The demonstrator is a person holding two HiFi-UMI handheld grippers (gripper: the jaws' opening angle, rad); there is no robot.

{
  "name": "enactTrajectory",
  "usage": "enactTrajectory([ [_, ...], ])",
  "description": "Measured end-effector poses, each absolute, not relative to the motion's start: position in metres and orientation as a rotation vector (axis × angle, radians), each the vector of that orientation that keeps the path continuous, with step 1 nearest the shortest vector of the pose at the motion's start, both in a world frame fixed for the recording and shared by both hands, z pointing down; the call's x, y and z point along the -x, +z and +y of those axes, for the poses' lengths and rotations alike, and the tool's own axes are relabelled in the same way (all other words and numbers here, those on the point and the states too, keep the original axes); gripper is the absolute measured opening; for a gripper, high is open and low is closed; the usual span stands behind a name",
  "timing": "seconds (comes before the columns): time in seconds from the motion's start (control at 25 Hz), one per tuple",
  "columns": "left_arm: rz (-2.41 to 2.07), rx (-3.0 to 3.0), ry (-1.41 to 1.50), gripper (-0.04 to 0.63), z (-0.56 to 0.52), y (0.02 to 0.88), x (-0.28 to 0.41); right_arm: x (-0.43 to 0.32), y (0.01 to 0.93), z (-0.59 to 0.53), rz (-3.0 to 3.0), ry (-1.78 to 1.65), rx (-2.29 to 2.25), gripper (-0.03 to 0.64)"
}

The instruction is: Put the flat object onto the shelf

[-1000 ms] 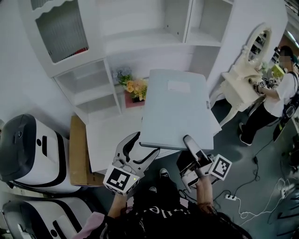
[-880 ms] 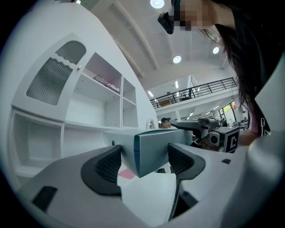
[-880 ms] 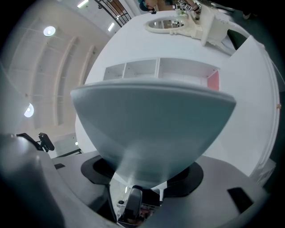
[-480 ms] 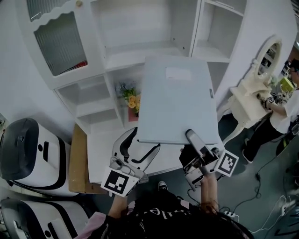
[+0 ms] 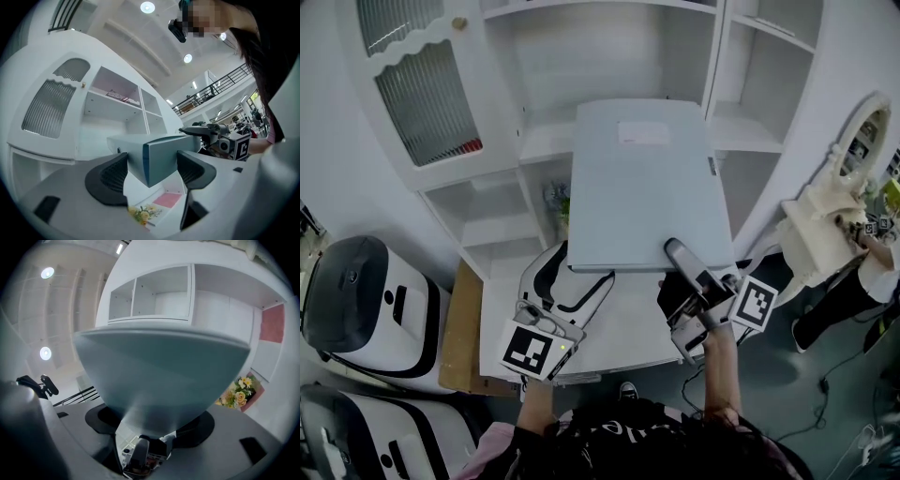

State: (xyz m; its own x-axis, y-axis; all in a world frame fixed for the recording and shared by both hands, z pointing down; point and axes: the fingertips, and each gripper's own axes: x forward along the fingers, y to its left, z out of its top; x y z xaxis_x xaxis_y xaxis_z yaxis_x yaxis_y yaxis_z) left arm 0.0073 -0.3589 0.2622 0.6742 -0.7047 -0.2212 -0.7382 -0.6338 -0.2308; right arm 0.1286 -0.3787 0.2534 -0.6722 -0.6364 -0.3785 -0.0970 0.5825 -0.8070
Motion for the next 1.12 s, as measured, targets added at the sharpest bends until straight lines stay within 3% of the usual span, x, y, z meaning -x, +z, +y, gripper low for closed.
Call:
enactTrajectory([
  [0.4, 1.218, 2.519, 0.120, 0.342, -0.399, 0.252, -0.006, -0.127, 0.254, -0.431, 2.051, -1.192, 0.482, 0.299],
  [1.12, 1.253, 2.498, 0.079, 0.342, -0.464, 0.237, -0.043, -0.163, 0.240, -0.504, 2.005, -1.176, 0.453, 0.308],
])
